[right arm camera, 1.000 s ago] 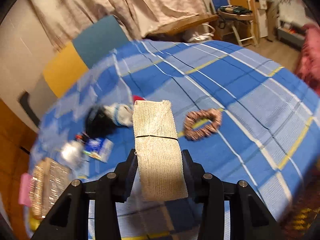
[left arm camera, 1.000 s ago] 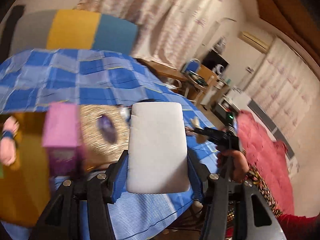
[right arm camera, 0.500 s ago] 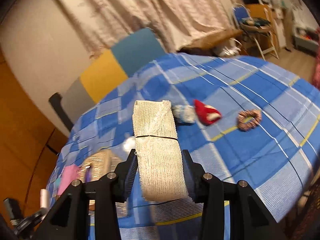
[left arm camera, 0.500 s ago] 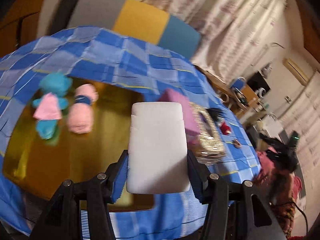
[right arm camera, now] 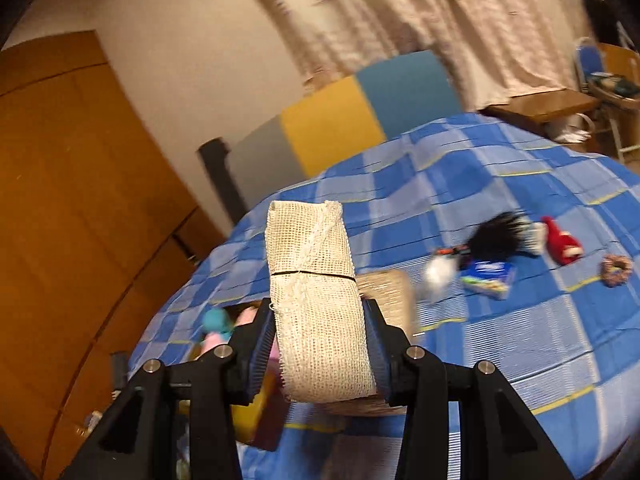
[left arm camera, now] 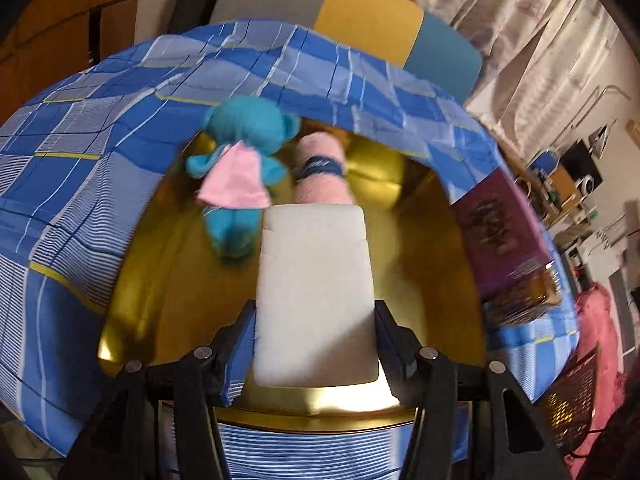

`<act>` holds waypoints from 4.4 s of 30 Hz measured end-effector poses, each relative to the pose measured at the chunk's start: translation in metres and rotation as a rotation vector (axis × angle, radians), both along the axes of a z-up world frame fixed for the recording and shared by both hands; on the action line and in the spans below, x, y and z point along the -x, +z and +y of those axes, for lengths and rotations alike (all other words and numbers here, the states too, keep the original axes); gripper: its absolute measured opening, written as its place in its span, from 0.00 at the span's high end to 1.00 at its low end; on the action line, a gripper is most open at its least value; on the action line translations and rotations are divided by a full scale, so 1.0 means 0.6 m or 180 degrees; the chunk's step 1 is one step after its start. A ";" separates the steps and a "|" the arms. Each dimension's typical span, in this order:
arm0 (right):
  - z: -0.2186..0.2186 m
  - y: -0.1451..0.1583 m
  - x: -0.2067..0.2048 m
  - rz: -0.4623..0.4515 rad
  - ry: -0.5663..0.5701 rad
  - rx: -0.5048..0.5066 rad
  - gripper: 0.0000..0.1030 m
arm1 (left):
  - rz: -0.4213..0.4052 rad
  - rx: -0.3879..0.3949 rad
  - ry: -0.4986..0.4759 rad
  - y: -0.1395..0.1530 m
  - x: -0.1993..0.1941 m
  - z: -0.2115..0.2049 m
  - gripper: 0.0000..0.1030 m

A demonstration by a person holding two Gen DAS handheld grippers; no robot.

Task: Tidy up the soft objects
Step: 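Lower the sponge into the gold tray with the left gripper while the right carries the beige cloth over it, then lower the beige mesh cloth into the tray beside the pink dishcloth and open the right gripper, then withdraw both grippers from the tray toward the remaining soft items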

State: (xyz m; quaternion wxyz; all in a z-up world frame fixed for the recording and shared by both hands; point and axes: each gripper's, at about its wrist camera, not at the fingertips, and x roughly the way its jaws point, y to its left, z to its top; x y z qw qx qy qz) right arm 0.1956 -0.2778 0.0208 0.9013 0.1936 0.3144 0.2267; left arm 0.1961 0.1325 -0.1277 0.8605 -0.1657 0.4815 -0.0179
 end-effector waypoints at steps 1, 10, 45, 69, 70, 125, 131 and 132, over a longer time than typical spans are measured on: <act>0.024 0.002 0.004 -0.0024 0.0083 0.0015 0.57 | 0.0024 -0.0044 0.0026 -0.004 0.000 0.008 0.46; 0.200 -0.030 0.003 0.0096 0.0637 0.0115 0.57 | 0.0233 -0.0354 0.0045 -0.031 0.006 0.041 0.45; 0.455 -0.216 -0.117 0.0816 0.0559 0.1191 0.57 | -0.0556 -0.0119 0.0861 0.021 0.077 0.077 0.35; 0.495 -0.252 -0.247 0.0865 0.0012 0.1393 0.40 | -0.0463 0.0079 0.0793 0.010 0.075 0.070 0.36; 0.492 -0.248 -0.240 0.0867 0.0040 0.1325 0.40 | -0.0479 0.0082 0.0795 0.011 0.075 0.070 0.36; -0.442 -0.237 -0.124 0.1178 -0.1843 0.1411 0.14 | -0.0778 0.0169 -0.1180 0.087 0.062 -0.371 0.35; -0.524 -0.274 -0.193 0.1309 -0.1855 0.1241 0.13 | -0.0794 0.0112 -0.1395 0.103 0.042 -0.440 0.35; -0.529 -0.282 -0.207 0.1330 -0.1831 0.1243 0.13 | -0.0789 0.0117 -0.1431 0.106 0.037 -0.452 0.35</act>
